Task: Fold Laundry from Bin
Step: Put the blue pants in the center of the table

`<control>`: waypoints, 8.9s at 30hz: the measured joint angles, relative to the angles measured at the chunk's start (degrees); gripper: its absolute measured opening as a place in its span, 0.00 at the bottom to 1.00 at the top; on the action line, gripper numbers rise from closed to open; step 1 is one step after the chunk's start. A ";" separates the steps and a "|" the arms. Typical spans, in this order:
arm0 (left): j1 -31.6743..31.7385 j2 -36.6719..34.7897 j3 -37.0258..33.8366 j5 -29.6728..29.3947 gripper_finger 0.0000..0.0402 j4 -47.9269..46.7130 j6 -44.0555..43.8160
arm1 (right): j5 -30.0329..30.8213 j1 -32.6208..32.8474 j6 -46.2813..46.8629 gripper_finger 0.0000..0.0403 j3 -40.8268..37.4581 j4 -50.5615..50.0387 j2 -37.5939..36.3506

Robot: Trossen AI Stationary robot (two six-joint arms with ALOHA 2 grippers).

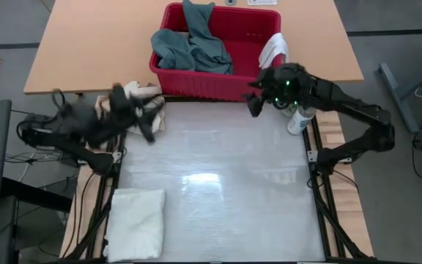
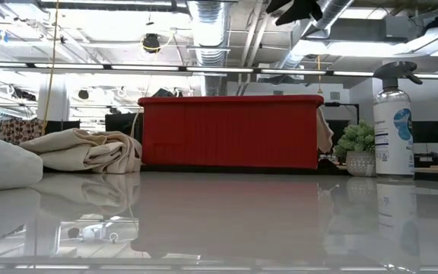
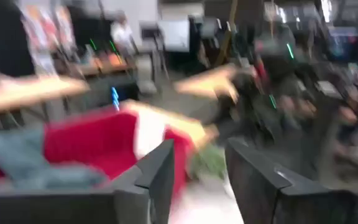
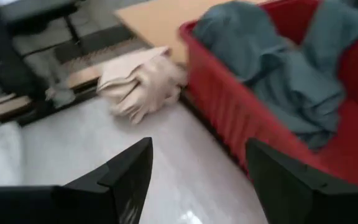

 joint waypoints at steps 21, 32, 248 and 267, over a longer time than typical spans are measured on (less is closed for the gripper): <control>61.47 21.81 8.97 45.94 0.36 -6.27 16.63 | -0.02 -14.71 2.77 0.70 0.00 7.36 0.04; 68.24 31.83 8.94 47.21 0.43 -16.28 2.24 | -1.87 -18.34 -0.54 0.70 0.00 5.11 0.07; -4.06 7.44 11.06 51.24 0.00 -11.47 -57.67 | 68.36 65.17 -76.84 0.08 35.88 71.74 19.59; -3.31 4.05 11.11 26.51 0.00 5.51 -39.66 | 67.13 59.85 -78.96 0.08 35.71 51.28 5.22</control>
